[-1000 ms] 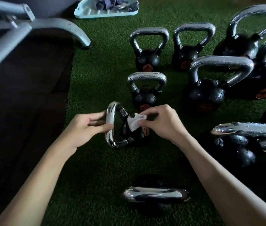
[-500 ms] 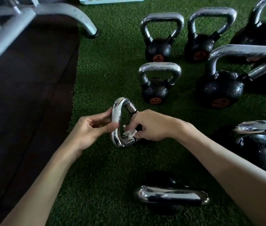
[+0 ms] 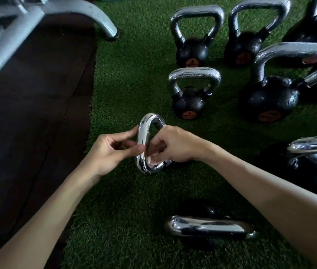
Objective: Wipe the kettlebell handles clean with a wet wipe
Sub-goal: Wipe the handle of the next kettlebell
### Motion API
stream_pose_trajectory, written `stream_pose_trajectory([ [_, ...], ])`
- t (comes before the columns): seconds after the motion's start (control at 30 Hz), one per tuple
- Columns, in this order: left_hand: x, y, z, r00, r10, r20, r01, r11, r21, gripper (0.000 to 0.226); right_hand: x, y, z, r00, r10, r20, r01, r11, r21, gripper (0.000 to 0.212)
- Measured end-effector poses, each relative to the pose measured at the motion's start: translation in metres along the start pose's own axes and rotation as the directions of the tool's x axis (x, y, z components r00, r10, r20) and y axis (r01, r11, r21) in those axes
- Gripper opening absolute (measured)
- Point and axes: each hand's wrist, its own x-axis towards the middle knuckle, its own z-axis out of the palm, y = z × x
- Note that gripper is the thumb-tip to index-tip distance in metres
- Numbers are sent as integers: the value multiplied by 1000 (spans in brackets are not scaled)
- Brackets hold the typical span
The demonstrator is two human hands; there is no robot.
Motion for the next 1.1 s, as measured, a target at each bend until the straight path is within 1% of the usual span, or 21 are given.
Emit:
stream_pose_trajectory([
  [0.07, 0, -1, 1, 1000, 9, -11, -9, 1000, 16, 61, -3, 1, -3, 999, 16, 40, -18, 999, 45, 21],
  [0.1, 1, -1, 2, 1000, 11, -18, -10, 1000, 18, 63, -4, 1, -5, 999, 19, 43, -19, 1000, 13, 24],
  [0.17, 3, 0, 0, 1000, 13, -27, -13, 1000, 16, 66, -4, 0, -5, 1000, 11, 2, -11, 994, -112, 25],
  [0.2, 3, 0, -1, 1000, 15, -25, -15, 1000, 14, 66, -4, -2, -2, 1000, 12, -23, -15, 992, -127, 24],
  [0.23, 4, 1, -3, 1000, 17, -19, -17, 1000, 11, 66, -3, -3, 1, 998, 32, -46, -36, 995, -89, 23],
  [0.3, 3, 1, -4, 1000, 21, -17, -20, 1000, 14, 63, -4, -4, 8, 992, 110, -65, -102, 988, 114, 21],
  [0.33, 3, 1, -5, 1000, 21, -22, -20, 1000, 21, 62, -4, -2, 11, 987, 148, -67, -129, 963, 236, 21],
  [0.4, 3, 0, -5, 999, 18, -34, -17, 999, 32, 62, -3, 0, 16, 970, 218, -111, -152, 893, 424, 22],
  [0.47, 4, 1, -6, 999, 11, -42, -10, 999, 41, 63, -1, -2, 20, 943, 283, -175, -139, 812, 567, 26],
  [0.53, 5, 3, -6, 999, 12, -44, -10, 999, 51, 62, -1, -4, 20, 933, 305, -191, -127, 775, 619, 26],
  [0.63, 4, 5, -4, 998, 16, -55, -12, 997, 80, 54, -6, -3, 17, 954, 282, -105, -179, 812, 555, 21],
  [0.67, 4, 5, -4, 998, 15, -60, -11, 997, 81, 54, -7, -3, 17, 955, 281, -90, -188, 815, 549, 21],
  [0.7, 5, 5, -5, 998, 14, -62, -9, 997, 82, 55, -6, -3, 17, 950, 291, -112, -183, 811, 557, 21],
  [0.77, 5, 4, -5, 998, 8, -61, -3, 996, 88, 57, 0, -4, 18, 910, 332, -250, -129, 797, 589, 25],
  [0.83, 4, 5, -5, 998, 8, -59, -2, 995, 95, 55, 6, -7, 19, 833, 373, -409, -66, 800, 596, 26],
  [0.9, 4, 4, -5, 998, 11, -58, -5, 994, 106, 53, 8, -10, 23, 767, 373, -521, -33, 835, 550, 23],
  [0.97, 3, 4, -6, 998, 3, -59, 5, 993, 121, 54, 6, -9, 27, 734, 353, -580, -18, 864, 503, 22],
  [1.1, 2, 4, -7, 999, -1, -54, 8, 991, 131, 58, 6, -11, 23, 705, 251, -664, 20, 928, 372, 15],
])
